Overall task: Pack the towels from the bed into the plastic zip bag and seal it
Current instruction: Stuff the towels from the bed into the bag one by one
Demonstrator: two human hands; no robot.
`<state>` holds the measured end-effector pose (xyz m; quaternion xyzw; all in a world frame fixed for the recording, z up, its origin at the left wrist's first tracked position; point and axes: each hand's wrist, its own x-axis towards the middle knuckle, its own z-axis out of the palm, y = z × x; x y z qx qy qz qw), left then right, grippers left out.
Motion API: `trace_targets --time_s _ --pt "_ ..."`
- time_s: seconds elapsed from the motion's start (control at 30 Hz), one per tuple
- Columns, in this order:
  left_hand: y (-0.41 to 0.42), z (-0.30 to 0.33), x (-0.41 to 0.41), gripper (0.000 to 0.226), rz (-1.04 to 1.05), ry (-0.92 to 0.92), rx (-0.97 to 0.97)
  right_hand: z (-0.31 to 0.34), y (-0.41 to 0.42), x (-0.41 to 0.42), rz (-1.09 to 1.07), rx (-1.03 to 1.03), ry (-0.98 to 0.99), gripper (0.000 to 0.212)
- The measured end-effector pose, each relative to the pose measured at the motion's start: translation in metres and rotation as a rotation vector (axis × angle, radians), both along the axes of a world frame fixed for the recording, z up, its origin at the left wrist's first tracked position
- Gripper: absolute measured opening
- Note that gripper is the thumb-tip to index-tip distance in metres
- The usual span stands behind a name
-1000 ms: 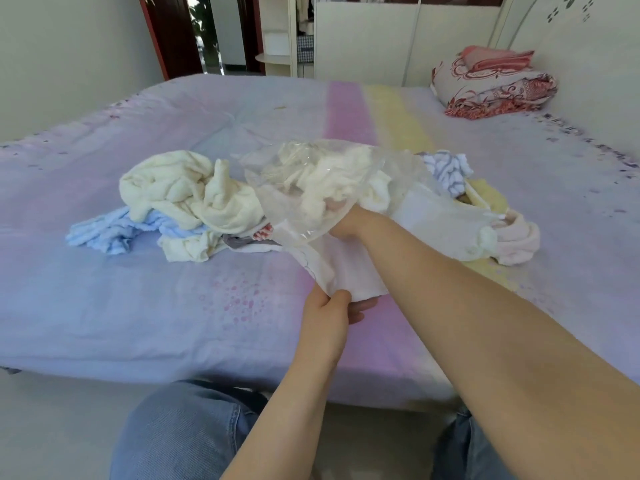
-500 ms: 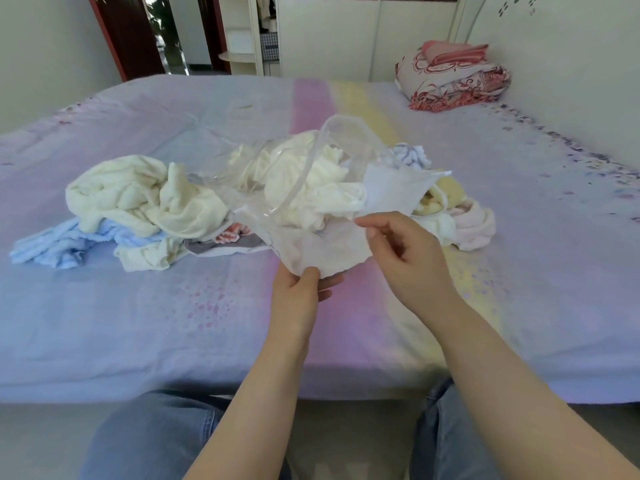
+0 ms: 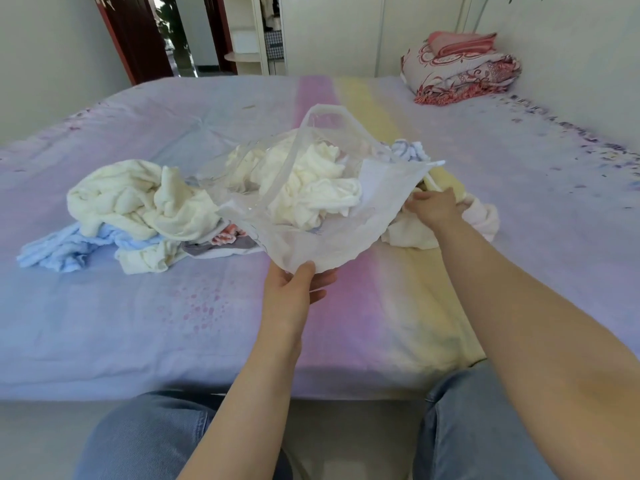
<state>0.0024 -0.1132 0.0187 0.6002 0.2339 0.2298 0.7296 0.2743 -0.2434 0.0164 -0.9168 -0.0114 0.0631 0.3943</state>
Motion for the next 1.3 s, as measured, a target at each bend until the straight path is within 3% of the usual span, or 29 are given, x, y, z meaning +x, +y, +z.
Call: trace_targets --time_s 0.07,0.13,0.33,0.47,0.53,0.6,0.83,0.87,1.0,1.13,1.23,1.3 --pt "0.002 0.0 -0.001 0.037 -0.003 -0.004 -0.043 -0.001 -0.002 -0.001 0.043 -0.106 -0.023 0.033" --pt "0.004 0.001 -0.001 0.037 -0.005 -0.01 -0.077 0.0 -0.003 -0.005 0.022 -0.077 -0.168 0.03" --pt "0.004 -0.001 0.003 0.037 -0.001 -0.044 -0.111 0.066 -0.016 -0.053 -0.092 0.593 -0.603 0.044" --pt "0.003 0.001 0.004 0.033 0.012 -0.103 -0.122 0.091 -0.033 -0.117 -0.065 0.763 -0.731 0.063" --pt "0.003 0.002 0.004 0.032 0.018 -0.125 -0.124 0.078 -0.038 -0.149 -0.076 0.712 -0.658 0.057" --pt "0.002 0.001 0.003 0.032 0.015 -0.137 -0.119 0.052 -0.038 -0.178 -0.027 0.64 -0.527 0.035" --pt "-0.001 -0.002 0.003 0.032 -0.013 -0.171 -0.124 -0.016 -0.039 -0.224 0.693 0.386 0.045 0.038" --pt "0.0 -0.003 0.003 0.033 -0.015 -0.178 -0.123 -0.019 -0.039 -0.221 0.688 0.376 0.041 0.04" --pt "0.0 -0.005 0.003 0.033 -0.023 -0.2 -0.117 -0.019 -0.026 -0.187 0.415 0.301 -0.274 0.033" --pt "-0.003 -0.007 0.003 0.029 -0.038 -0.199 -0.119 -0.039 0.008 -0.143 0.437 0.083 -0.044 0.015" --pt "-0.003 -0.007 0.004 0.029 -0.039 -0.203 -0.119 -0.057 0.029 -0.133 0.393 -0.102 -0.086 0.008" --pt "-0.001 -0.006 0.003 0.03 -0.04 -0.209 -0.107 -0.052 0.033 -0.127 0.357 -0.092 -0.088 0.005"
